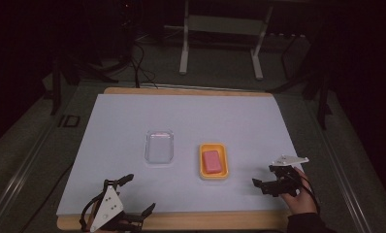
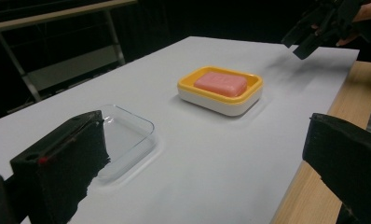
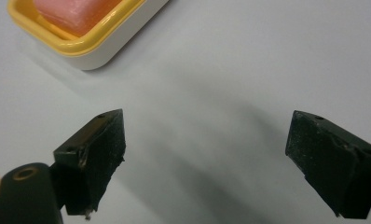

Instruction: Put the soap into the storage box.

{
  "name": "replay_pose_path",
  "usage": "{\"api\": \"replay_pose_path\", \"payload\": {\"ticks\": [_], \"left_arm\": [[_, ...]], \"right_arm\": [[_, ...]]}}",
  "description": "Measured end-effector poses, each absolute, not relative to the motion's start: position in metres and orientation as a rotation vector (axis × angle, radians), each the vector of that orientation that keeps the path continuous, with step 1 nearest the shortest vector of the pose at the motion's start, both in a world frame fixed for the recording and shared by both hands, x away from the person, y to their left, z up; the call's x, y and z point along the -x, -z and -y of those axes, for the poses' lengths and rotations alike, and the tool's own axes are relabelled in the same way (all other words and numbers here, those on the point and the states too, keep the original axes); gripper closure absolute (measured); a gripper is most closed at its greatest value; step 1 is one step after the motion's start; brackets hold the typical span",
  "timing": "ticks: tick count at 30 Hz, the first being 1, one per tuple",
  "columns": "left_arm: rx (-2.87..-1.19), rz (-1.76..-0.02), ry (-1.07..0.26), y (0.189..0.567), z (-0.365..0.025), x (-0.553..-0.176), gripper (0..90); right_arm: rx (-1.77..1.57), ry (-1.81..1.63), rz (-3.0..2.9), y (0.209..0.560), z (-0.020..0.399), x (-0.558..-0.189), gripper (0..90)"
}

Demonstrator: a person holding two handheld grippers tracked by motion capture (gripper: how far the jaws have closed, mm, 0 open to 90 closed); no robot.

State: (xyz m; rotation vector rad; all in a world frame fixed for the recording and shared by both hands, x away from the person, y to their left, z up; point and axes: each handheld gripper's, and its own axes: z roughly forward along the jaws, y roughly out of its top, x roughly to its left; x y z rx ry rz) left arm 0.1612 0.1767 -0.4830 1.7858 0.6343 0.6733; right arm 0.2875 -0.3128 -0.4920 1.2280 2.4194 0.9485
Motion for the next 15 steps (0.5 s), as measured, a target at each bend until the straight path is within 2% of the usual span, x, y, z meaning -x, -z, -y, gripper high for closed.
{"api": "replay_pose_path", "payload": {"ticks": [15], "left_arm": [[-1.788, -0.624, -0.672, 0.4824, -0.1764, -0.1602, 0.3]], "right_arm": [[-1.221, -0.932, -2.419, 0.4989, 0.3157, -0.2912, 11.9]]}}
